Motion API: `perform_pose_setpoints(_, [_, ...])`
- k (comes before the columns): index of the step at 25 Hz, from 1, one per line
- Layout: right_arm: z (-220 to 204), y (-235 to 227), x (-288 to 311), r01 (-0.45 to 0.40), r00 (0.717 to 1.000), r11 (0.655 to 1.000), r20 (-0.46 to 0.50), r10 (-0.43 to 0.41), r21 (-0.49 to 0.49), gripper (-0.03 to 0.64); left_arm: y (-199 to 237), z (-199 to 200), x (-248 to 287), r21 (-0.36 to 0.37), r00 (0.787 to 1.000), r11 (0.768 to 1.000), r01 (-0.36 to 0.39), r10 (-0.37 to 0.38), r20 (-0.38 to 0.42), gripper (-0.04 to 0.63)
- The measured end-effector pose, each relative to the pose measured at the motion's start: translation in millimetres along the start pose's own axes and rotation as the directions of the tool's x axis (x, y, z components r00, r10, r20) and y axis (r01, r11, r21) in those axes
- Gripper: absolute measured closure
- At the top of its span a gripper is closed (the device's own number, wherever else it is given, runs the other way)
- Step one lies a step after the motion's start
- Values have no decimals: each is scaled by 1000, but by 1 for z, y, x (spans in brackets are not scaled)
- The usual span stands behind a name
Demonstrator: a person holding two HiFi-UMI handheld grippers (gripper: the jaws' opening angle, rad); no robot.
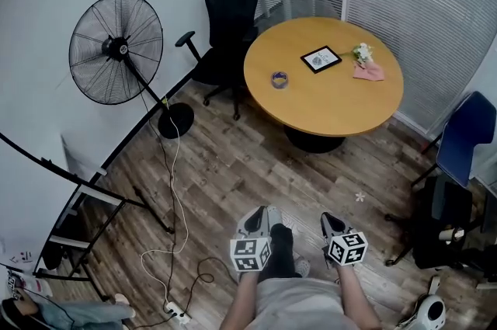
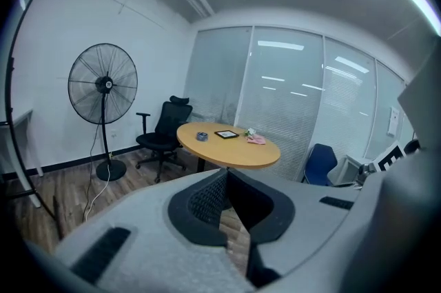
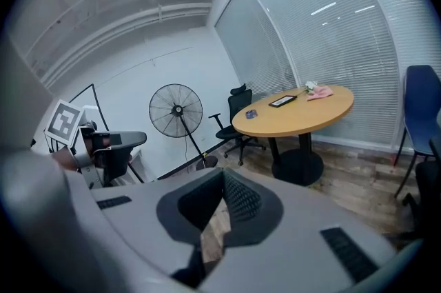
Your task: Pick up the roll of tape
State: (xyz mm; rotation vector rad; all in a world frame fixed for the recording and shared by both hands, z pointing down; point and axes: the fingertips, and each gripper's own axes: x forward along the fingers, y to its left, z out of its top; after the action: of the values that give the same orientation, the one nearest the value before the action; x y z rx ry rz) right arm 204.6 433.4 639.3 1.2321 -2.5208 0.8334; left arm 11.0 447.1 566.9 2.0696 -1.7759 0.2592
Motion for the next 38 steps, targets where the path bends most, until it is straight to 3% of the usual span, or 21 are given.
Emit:
perform_pose_setpoints(6, [17,1,50,-32,999,999,-33,31,-18,620,36,11,34,-33,999,999,-41,41,-15,586])
perform_pose_setpoints(13, [59,-6,127,-39,998,999,-47,39,-4,620,87,56,96,-33,998,997,-67,66,-14,586])
perform_pose_setpoints(26, [138,-33,246,49,998,997,-28,-47,55,620,160,139,231,1,999,1000,2,-2,-40,586])
perform_pose_setpoints(38, [173,-31,320,88,996,996,-28,-88,20,620,217,166,294,41,997,998,56,-54,-48,586])
